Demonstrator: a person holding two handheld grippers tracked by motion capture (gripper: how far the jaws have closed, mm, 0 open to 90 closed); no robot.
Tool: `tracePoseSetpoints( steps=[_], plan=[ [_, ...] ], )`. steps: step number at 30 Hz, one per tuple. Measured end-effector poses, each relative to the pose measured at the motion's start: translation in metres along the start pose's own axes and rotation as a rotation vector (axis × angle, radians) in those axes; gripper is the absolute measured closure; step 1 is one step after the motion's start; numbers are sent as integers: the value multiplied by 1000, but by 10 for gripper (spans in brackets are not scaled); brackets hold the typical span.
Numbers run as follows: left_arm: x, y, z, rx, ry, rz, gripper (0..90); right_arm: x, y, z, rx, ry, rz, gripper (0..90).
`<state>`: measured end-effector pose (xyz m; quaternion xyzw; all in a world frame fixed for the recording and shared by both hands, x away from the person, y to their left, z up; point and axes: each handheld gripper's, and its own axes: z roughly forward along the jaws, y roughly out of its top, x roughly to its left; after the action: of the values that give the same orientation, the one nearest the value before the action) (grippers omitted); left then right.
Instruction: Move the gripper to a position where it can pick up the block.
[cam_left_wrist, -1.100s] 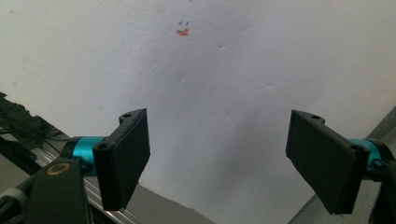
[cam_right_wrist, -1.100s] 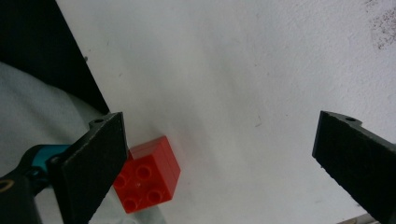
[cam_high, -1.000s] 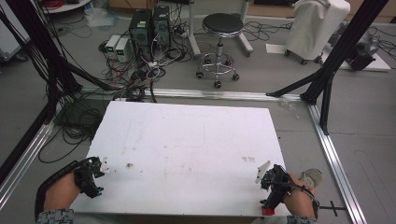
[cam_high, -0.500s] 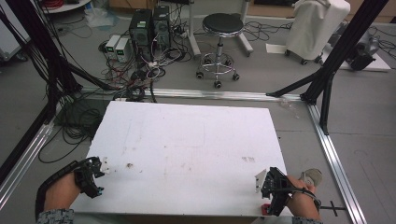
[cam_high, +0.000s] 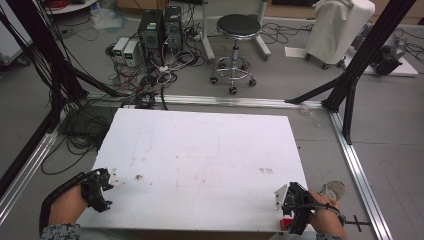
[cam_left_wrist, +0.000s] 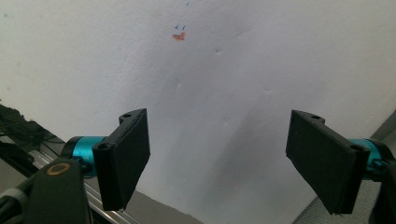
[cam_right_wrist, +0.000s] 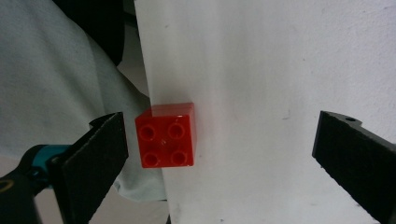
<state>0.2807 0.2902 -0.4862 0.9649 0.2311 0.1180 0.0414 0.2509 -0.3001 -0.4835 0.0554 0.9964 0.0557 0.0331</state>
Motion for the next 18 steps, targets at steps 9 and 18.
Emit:
tracePoseSetpoints(
  steps=[9, 18],
  plan=[
    [1, -1, 0, -1, 0, -7, 220, 10, -2, 8, 23, 14, 2, 26],
    [1, -1, 1, -4, 1, -4, 220, 18, -8, 14, 52, 24, -15, 26]
  ],
)
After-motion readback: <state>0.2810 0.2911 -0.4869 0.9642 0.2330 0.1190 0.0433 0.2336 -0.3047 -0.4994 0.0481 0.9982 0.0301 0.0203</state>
